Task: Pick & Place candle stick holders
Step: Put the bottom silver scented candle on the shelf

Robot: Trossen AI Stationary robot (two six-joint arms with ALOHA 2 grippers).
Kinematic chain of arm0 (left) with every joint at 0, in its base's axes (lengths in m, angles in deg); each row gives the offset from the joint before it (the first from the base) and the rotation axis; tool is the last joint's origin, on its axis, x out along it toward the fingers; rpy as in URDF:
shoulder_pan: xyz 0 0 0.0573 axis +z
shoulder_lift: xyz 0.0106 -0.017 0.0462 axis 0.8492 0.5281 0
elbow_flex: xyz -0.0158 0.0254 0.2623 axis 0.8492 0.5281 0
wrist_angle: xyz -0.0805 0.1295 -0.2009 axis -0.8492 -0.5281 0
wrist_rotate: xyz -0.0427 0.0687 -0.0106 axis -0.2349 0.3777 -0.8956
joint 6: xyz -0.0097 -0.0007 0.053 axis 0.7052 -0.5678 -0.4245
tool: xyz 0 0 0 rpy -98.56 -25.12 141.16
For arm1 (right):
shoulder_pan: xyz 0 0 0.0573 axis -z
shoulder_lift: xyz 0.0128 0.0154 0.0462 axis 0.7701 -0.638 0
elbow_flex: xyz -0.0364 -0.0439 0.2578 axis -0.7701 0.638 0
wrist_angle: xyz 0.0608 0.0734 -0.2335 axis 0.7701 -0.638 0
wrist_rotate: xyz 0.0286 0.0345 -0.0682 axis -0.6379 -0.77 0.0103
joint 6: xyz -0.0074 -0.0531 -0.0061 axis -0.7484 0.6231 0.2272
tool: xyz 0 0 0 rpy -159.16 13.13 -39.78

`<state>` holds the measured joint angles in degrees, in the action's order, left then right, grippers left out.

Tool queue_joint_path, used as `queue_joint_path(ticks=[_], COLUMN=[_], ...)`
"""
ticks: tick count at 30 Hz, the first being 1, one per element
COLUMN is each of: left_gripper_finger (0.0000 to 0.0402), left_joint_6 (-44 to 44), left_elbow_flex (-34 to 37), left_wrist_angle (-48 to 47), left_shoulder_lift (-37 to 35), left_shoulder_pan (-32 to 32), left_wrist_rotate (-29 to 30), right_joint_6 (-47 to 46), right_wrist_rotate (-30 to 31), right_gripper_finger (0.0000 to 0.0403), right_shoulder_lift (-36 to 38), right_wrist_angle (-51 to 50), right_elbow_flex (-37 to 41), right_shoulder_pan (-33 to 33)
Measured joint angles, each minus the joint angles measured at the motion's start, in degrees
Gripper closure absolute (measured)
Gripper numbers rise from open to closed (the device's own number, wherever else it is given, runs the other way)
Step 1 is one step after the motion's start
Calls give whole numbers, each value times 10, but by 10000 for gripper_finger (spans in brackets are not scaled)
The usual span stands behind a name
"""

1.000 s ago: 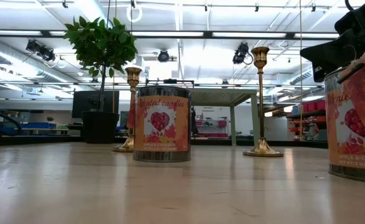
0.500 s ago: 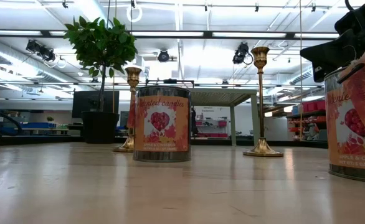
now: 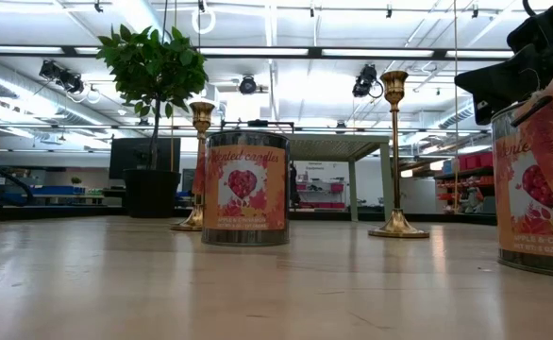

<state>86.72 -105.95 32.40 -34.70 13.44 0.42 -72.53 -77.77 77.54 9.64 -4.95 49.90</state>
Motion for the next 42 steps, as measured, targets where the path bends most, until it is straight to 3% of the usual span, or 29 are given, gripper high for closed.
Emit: queue_joint_path(ticks=[7, 13, 31, 42], left_gripper_finger=[371, 357, 155, 82], left_joint_6=[24, 30, 46, 65], left_elbow_flex=[2, 2, 2, 2], left_wrist_angle=[-17, -56, -63, -64], left_shoulder_lift=[0, 0, 0, 12], left_shoulder_pan=[-3, -14, -42, -48], left_wrist_rotate=[67, 86, 149, 148], right_joint_6=[0, 0, 0, 0], right_wrist_rotate=[0, 0, 0, 0], right_gripper_finger=[400, 400, 400, 400], right_shoulder_lift=[0, 0, 0, 0], right_wrist_angle=[0, 0, 0, 0], right_elbow_flex=[0, 0, 0, 0], right_shoulder_pan=[0, 0, 0, 0])
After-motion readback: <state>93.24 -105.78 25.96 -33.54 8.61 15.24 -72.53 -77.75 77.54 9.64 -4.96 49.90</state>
